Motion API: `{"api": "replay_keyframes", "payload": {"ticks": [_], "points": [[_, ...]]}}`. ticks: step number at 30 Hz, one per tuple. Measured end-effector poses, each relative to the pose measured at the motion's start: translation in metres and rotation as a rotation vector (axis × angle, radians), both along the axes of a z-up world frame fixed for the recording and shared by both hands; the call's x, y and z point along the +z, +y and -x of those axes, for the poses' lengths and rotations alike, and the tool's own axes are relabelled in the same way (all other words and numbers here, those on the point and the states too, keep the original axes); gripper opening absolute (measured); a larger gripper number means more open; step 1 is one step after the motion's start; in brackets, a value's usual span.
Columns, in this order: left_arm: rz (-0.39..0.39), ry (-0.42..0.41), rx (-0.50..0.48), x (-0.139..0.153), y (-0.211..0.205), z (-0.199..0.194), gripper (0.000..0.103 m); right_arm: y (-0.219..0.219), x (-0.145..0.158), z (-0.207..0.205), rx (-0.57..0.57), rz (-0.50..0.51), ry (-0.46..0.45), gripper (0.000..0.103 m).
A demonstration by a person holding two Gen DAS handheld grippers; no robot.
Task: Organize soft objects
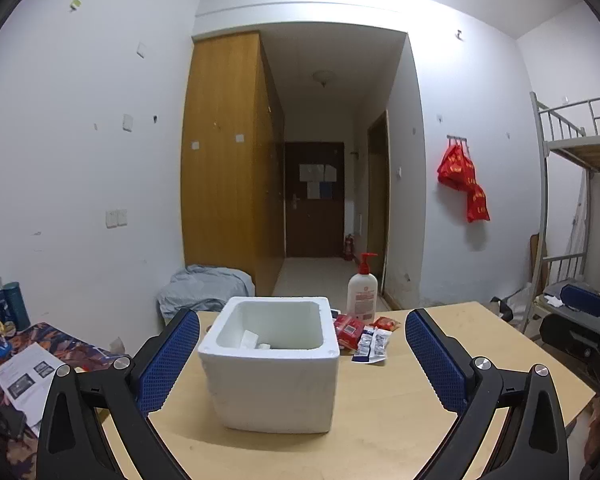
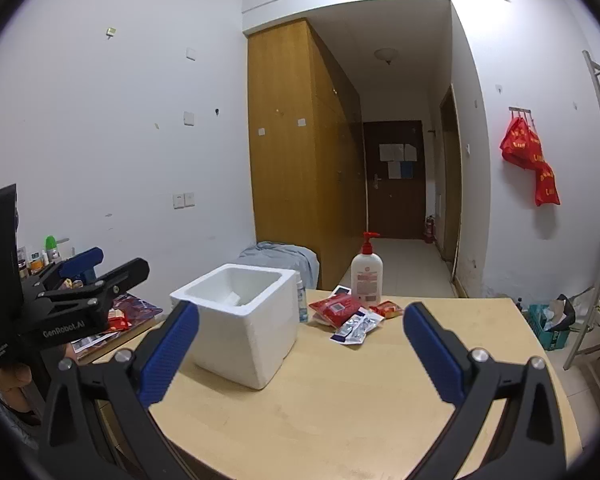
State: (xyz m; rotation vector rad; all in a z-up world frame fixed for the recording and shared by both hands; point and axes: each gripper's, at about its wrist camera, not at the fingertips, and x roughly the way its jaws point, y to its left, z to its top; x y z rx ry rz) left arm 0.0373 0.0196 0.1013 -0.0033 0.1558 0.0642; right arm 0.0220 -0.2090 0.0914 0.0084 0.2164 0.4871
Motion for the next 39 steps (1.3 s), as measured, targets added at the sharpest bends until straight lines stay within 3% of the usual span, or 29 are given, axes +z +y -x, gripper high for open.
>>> {"api": "replay_keyframes", "payload": {"ticks": [12, 26, 39], "points": [[-0.021, -0.022, 0.007, -0.026, -0.001, 0.039, 0.103, 0.005, -0.027, 0.04, 0.046, -0.014, -0.038, 0.103], [0.002, -0.048, 0.031, -0.083, 0.001, 0.074, 0.103, 0.008, -0.063, 0.07, 0.078, -0.015, -0.046, 0.103], [-0.006, -0.026, 0.002, -0.089, -0.008, 0.082, 0.103, 0.007, -0.074, 0.066, 0.047, -0.004, 0.008, 0.103]]}}
